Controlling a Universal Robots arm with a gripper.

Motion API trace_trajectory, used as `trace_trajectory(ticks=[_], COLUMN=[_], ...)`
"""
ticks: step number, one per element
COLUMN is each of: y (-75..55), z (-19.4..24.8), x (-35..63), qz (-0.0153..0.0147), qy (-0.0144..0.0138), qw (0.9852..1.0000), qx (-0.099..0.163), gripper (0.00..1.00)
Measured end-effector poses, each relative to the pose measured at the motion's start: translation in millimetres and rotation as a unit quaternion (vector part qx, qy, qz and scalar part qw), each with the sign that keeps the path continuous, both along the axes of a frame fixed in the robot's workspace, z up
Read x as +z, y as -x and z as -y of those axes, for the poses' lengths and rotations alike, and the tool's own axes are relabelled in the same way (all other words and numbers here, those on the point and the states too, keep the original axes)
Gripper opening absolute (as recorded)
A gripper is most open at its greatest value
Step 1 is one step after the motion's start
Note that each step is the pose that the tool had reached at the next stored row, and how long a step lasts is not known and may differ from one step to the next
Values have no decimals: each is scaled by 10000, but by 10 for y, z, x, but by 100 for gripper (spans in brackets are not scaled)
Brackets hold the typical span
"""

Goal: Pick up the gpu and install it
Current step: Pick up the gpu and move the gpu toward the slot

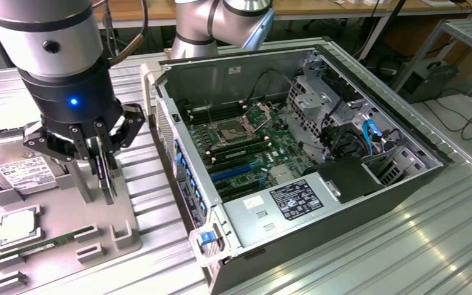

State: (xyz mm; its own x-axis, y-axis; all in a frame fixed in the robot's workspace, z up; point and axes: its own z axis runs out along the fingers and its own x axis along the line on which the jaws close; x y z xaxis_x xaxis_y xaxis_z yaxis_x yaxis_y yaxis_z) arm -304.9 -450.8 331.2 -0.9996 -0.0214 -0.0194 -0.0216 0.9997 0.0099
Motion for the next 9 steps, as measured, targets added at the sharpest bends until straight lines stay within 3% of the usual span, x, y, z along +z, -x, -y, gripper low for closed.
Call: trace_trajectory(ticks=[9], y=[0], z=[0], x=[328], qz=[0], qy=[0], qw=[10000], qx=[0], gripper=[28])
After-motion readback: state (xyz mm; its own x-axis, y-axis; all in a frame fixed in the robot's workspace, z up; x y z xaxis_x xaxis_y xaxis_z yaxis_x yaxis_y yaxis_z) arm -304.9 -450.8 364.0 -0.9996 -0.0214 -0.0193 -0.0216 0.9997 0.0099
